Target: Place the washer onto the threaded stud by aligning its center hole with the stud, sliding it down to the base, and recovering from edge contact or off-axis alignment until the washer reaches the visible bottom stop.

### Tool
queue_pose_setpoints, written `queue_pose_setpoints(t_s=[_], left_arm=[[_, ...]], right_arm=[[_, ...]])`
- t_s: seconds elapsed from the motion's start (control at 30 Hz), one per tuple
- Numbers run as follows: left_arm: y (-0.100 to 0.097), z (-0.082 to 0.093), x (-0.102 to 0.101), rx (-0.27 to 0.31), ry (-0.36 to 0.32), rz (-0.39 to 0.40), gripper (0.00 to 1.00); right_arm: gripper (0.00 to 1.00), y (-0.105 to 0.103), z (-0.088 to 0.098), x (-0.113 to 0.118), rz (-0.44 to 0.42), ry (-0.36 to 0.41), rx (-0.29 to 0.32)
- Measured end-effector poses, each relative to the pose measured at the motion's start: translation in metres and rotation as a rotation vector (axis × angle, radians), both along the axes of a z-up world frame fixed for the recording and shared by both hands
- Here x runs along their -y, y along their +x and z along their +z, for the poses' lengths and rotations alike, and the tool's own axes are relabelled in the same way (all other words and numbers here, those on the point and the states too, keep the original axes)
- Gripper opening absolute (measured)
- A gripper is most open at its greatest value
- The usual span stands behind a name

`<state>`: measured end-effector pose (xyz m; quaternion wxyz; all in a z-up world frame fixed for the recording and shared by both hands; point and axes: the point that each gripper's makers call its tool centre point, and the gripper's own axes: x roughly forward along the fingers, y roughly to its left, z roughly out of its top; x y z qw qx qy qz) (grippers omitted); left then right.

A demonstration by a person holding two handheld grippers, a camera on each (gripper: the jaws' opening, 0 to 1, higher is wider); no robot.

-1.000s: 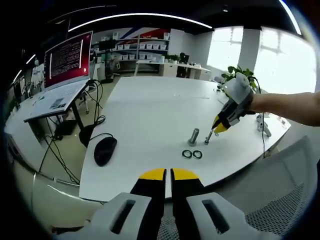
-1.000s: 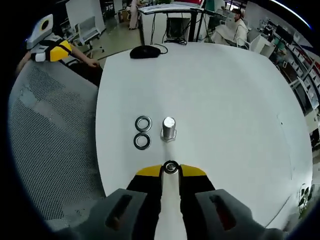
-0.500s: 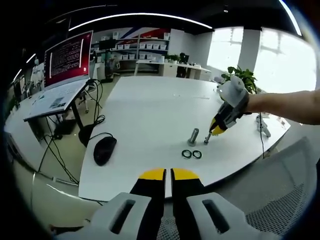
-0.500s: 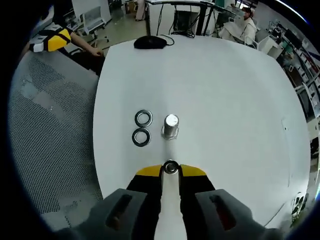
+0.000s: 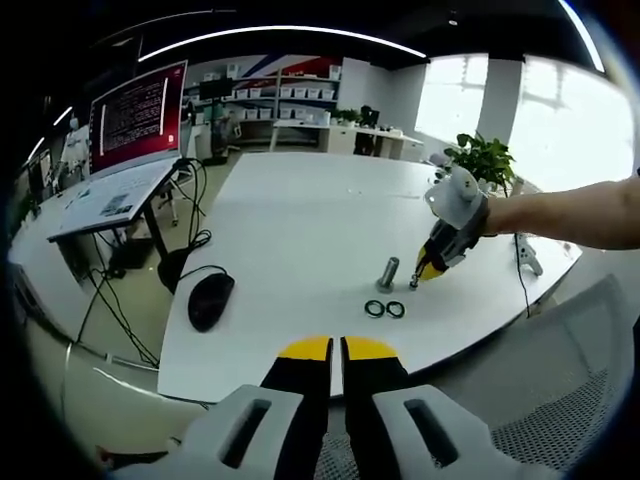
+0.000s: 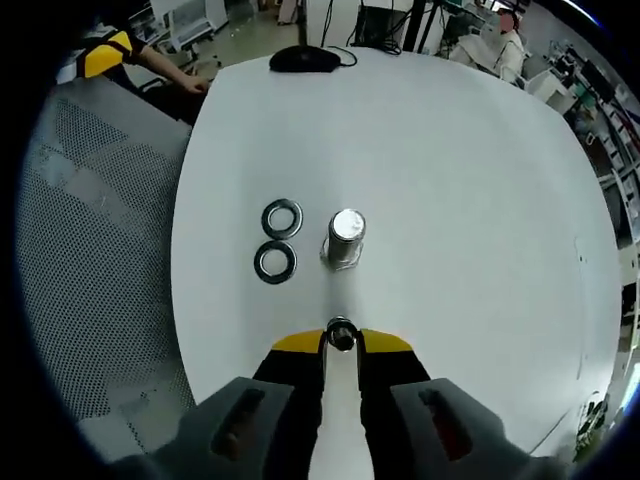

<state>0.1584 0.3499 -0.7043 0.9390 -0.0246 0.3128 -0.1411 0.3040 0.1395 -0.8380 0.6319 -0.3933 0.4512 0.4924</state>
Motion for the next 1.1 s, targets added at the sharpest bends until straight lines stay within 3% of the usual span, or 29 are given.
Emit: queue_pose_setpoints(t_s=[0.57,0.67,0.9,1.1], left_arm=[[0.000,-0.001,-0.001,-0.007,-0.001,0.002,0.01],[0.000,-0.001,-0.001,-0.006,-0.001,0.002,0.01],[0.000,-0.001,-0.001,-0.006,-0.001,0.002,0.01],[0.000,-0.002,0.000,-0.010,0.001,0.002,0.01]], right_arm=[[0.15,-0.004,-0.018,0.004,-0.005,-0.012,-0.003],[0.27,0.000,-0.016,0.007,-0.052,0.013,0.011],[0.30,0.002,-0.007,0.016,-0.129,0.092,-0.002],[0.30,0.001,0.002,0.023,-0.226,0.218,-0.030]])
